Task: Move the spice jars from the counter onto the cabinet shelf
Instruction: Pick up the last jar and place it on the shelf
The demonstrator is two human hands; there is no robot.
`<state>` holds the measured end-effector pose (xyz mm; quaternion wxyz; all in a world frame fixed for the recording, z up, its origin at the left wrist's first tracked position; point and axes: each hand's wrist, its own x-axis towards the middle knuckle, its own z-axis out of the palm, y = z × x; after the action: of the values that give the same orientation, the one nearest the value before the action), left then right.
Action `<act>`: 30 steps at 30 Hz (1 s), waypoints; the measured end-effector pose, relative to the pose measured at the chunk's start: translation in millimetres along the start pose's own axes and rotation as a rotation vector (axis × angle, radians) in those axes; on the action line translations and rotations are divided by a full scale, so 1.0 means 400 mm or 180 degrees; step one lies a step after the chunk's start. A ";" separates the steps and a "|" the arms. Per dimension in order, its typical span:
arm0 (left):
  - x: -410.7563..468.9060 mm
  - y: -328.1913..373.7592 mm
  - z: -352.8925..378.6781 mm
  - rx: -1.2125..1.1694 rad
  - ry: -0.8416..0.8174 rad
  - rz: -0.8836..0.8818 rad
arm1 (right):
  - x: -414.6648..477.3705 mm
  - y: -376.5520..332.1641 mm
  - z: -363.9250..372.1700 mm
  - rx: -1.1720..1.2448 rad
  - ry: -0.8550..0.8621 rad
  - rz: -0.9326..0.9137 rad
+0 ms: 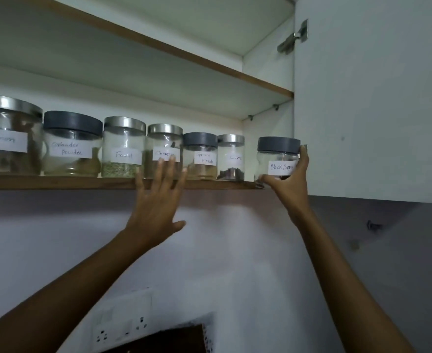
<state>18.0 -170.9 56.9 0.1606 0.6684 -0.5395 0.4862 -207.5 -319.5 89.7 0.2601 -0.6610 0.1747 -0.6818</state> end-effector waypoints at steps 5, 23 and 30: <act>-0.028 -0.038 0.061 0.0390 0.0013 0.0168 | 0.093 0.064 0.017 -0.0050 -0.0117 -0.0065; -0.021 -0.065 0.084 0.0602 -0.0078 0.0402 | 0.170 0.170 0.084 -0.0190 -0.0750 0.0806; -0.020 -0.065 0.087 0.0615 -0.0097 0.0383 | 0.183 0.202 0.092 -0.0564 -0.0759 0.0634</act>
<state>57.7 -182.6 41.9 0.0577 0.6545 -0.5316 0.5346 -160.5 -423.4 104.2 0.2860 -0.7369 0.2666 -0.5514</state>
